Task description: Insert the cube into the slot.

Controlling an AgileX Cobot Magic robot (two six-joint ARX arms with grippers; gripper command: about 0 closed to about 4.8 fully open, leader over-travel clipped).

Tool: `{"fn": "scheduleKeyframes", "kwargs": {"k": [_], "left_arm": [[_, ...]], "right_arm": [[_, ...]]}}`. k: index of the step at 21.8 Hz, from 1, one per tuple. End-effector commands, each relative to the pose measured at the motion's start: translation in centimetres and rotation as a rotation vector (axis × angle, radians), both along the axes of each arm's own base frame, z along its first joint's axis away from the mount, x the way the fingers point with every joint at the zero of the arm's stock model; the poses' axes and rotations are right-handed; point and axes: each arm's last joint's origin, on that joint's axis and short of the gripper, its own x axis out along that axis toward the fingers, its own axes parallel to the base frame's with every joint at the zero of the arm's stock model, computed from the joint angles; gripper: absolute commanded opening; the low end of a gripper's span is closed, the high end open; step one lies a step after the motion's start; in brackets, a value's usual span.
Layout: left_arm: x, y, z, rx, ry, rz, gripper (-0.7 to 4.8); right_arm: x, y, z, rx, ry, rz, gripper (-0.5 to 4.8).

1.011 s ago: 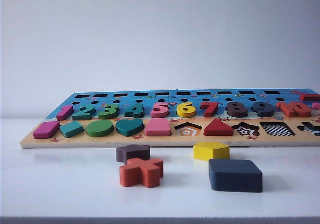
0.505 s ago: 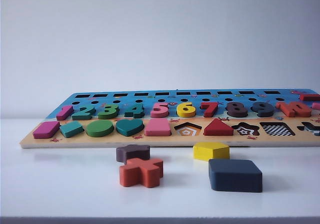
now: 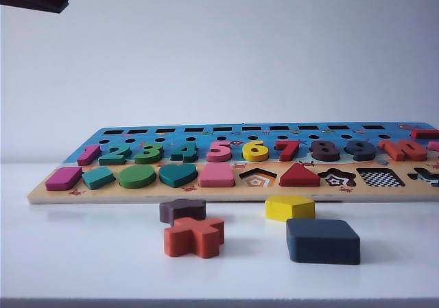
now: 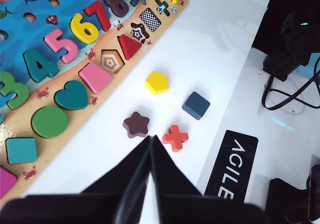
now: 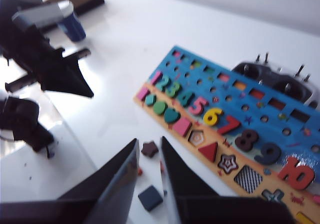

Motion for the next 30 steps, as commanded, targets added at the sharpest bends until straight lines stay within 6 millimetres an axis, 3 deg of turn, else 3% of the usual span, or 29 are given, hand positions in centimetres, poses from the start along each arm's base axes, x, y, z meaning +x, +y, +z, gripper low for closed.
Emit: {"fn": "scheduleKeyframes", "kwargs": {"k": [1, 4, 7, 11, 21, 30], "left_arm": [[0.1, 0.0, 0.2, -0.007, -0.016, -0.004, 0.1], [0.1, -0.1, 0.2, -0.01, -0.024, -0.004, 0.1], [0.3, -0.1, 0.4, -0.022, -0.052, -0.004, 0.1], [0.3, -0.2, 0.5, -0.026, -0.061, -0.004, 0.1], [0.4, -0.2, 0.6, -0.031, -0.07, -0.004, 0.1], [0.4, -0.2, 0.6, -0.035, -0.067, -0.011, 0.1]], "right_arm": [[1.5, 0.9, -1.1, -0.174, 0.099, 0.063, 1.64], [3.3, 3.0, -2.4, -0.338, 0.166, 0.167, 2.8], [4.3, 5.4, -3.4, -0.456, 0.193, 0.252, 3.36], [4.8, 9.2, -5.1, -0.684, 0.14, 0.38, 3.4], [6.4, 15.9, -9.6, -0.811, 0.233, 0.579, 3.41], [6.0, 17.7, -13.6, -0.892, 0.25, 0.599, 3.41]]}}
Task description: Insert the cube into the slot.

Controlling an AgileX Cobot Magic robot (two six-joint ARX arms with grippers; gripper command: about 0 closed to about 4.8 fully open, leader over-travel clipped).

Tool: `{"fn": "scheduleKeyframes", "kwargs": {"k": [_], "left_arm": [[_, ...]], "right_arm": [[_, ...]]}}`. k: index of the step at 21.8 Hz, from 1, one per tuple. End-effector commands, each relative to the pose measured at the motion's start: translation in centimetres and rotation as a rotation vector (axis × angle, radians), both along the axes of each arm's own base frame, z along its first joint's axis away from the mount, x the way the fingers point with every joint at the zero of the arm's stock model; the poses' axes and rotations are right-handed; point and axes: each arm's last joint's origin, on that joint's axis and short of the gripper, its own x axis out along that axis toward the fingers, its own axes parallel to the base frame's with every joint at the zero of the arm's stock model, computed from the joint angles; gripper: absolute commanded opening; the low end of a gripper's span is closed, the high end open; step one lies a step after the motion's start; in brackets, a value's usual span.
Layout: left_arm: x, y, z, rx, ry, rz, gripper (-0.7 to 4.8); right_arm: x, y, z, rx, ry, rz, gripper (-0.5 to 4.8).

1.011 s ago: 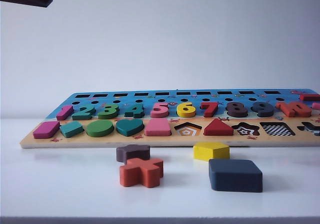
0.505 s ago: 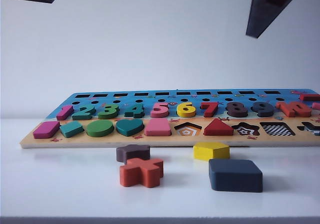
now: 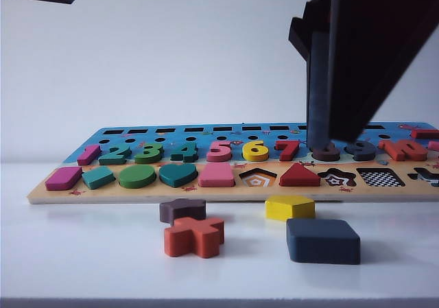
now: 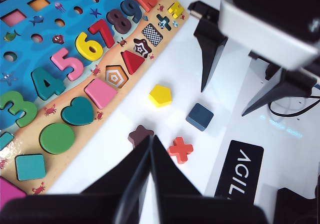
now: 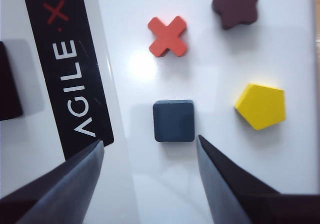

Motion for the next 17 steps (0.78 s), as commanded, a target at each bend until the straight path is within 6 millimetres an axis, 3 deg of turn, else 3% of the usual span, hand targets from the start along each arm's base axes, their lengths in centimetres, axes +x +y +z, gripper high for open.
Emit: {"fn": "scheduleKeyframes", "kwargs": {"k": [1, 8, 17], "left_arm": [[0.1, -0.1, 0.2, -0.009, -0.015, -0.009, 0.1], [0.3, -0.3, -0.5, -0.034, -0.029, -0.033, 0.1], [1.1, -0.7, -1.1, -0.06, -0.014, -0.074, 0.1]], "right_arm": [[-0.1, 0.2, -0.9, 0.001, -0.044, -0.002, 3.41], [0.0, 0.2, -3.0, 0.013, -0.072, -0.017, 3.42], [0.1, 0.4, -4.3, 0.008, -0.063, -0.035, 3.42]]}}
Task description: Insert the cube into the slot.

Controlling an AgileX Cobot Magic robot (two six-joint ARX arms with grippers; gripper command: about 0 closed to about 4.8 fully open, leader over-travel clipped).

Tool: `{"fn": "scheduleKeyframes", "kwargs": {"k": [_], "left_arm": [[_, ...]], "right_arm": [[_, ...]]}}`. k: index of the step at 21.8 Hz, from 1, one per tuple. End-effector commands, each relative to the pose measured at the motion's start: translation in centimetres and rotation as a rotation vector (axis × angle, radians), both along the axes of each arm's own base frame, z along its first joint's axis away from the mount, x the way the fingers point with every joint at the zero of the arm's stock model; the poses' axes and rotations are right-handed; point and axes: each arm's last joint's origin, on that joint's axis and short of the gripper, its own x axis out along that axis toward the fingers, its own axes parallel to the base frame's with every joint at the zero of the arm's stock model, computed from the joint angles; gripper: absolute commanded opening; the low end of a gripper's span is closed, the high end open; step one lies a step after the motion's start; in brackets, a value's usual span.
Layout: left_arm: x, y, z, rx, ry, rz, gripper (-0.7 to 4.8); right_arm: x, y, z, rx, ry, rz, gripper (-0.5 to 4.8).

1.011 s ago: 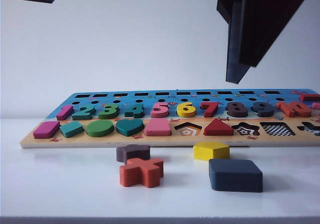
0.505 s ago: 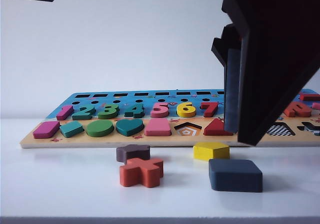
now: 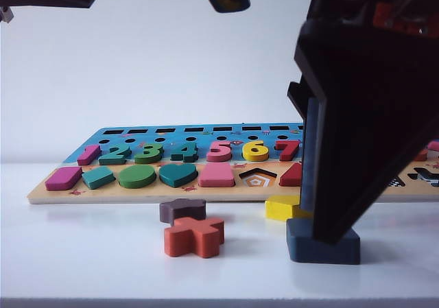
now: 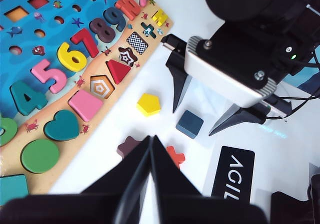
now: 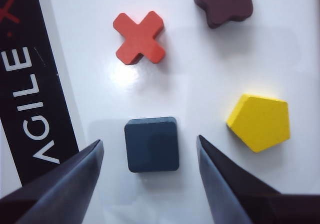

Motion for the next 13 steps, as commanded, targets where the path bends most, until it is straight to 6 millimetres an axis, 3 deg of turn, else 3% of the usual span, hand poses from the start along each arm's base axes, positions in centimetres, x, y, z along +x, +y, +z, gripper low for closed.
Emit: {"fn": "scheduleKeyframes", "kwargs": {"k": [1, 6, 13], "left_arm": [[0.38, -0.19, -0.2, -0.005, -0.011, -0.008, 0.1], [0.72, -0.35, -0.4, -0.004, -0.007, -0.009, 0.1], [1.26, -0.6, -0.73, 0.002, 0.005, -0.009, 0.1]], "right_arm": [[0.09, 0.25, -0.33, -0.007, 0.008, -0.003, 3.42], [0.1, 0.4, -0.52, -0.012, 0.011, -0.001, 3.35], [0.05, 0.35, -0.53, -0.014, 0.02, 0.001, 2.62]]}}
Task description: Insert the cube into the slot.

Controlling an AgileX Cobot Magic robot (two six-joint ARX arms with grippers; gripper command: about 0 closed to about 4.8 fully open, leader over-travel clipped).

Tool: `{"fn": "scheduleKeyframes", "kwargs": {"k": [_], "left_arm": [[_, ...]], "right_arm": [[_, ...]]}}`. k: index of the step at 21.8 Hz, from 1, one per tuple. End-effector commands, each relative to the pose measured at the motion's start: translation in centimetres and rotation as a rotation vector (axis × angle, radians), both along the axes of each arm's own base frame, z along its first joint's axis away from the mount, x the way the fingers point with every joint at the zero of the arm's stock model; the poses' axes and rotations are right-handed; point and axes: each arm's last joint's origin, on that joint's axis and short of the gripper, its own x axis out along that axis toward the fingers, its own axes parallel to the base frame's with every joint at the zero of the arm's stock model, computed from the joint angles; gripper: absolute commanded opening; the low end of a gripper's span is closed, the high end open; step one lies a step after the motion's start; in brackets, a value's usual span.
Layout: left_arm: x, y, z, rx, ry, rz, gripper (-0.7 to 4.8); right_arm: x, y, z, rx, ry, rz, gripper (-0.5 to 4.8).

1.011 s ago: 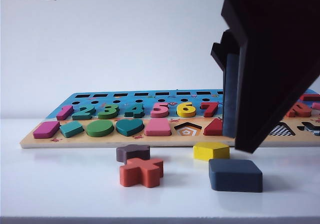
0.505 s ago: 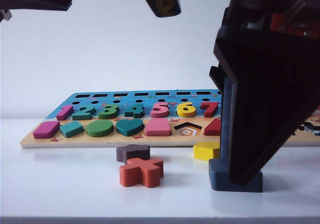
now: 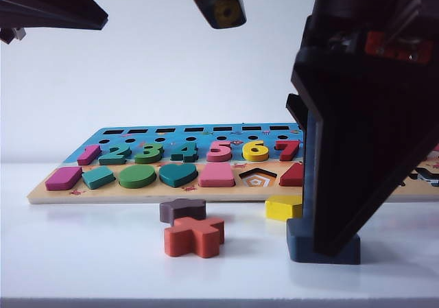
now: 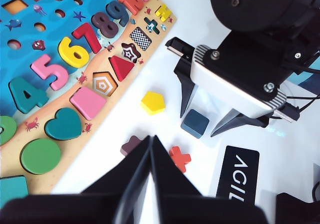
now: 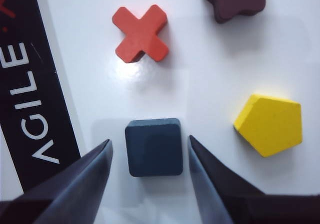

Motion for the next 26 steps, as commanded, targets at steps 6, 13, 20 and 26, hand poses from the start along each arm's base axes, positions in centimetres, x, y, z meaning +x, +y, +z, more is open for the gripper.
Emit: {"fn": "scheduleKeyframes", "kwargs": {"k": [6, 13, 20, 26], "left_arm": [[0.32, -0.16, -0.82, -0.004, -0.019, -0.011, 0.1], [0.31, -0.15, -0.94, 0.001, -0.028, -0.018, 0.1], [0.38, -0.19, -0.83, -0.006, -0.043, -0.017, 0.1], [0.42, -0.21, -0.78, -0.009, -0.05, -0.017, 0.1]], "right_arm": [[-0.03, 0.06, 0.07, 0.006, 0.0, 0.0, 2.23], [-0.01, 0.05, 0.07, 0.005, -0.002, -0.003, 2.22], [0.01, 0.07, 0.03, 0.001, -0.001, -0.016, 2.38], [0.14, 0.12, -0.43, -0.027, -0.013, -0.022, 2.32]]}}
